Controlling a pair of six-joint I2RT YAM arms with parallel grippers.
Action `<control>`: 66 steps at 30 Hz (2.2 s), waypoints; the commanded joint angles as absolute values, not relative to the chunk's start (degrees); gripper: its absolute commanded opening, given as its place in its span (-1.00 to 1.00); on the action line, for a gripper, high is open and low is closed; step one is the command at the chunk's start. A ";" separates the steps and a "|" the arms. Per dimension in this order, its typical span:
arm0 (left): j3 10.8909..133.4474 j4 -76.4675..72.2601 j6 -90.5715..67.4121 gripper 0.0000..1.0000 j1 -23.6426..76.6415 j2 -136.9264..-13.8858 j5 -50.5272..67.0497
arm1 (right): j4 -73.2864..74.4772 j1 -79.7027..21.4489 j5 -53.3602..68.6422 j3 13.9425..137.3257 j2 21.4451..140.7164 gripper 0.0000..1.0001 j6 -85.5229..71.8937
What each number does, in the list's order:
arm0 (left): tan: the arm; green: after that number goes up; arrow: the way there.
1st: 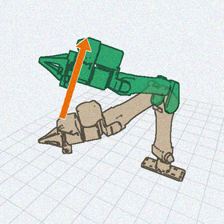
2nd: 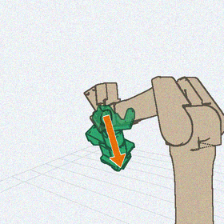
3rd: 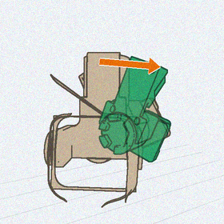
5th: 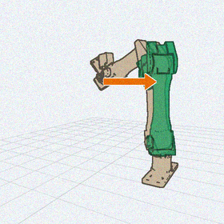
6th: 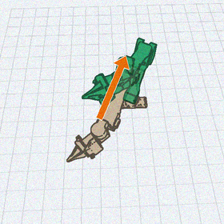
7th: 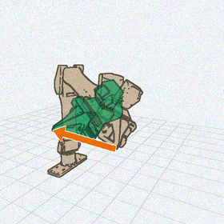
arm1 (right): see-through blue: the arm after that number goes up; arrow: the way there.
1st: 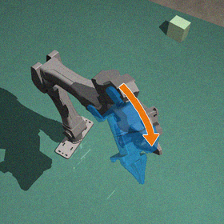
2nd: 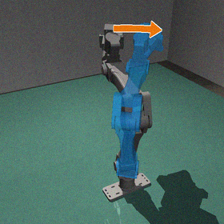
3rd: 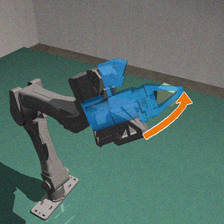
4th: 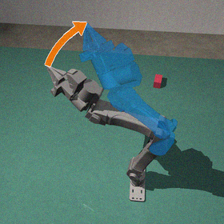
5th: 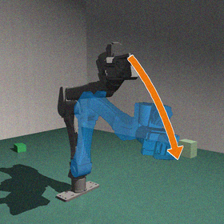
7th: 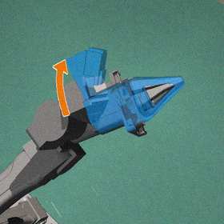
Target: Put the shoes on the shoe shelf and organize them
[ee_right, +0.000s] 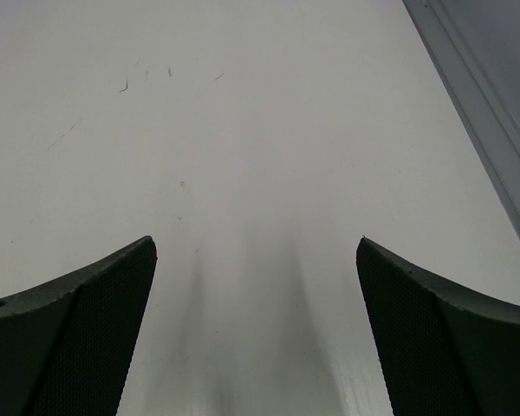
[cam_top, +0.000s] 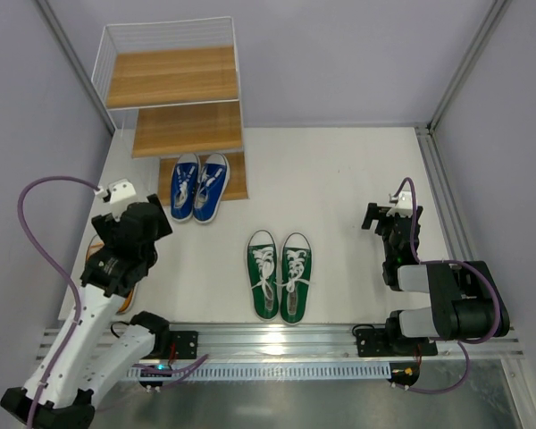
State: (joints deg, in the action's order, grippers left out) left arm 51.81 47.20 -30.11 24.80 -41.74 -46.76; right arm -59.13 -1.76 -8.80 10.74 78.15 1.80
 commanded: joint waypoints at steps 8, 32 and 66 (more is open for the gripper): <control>55.28 44.03 -19.61 0.99 3.44 -55.63 -16.10 | -63.63 -1.58 -8.35 11.87 78.22 0.94 1.67; 61.17 57.13 27.77 0.99 -38.05 -66.00 20.48 | -63.81 -1.58 -8.44 11.87 78.14 0.94 1.67; 47.29 43.42 30.41 0.90 -41.48 -78.04 8.17 | -63.72 -1.58 -8.35 11.87 78.14 0.94 1.67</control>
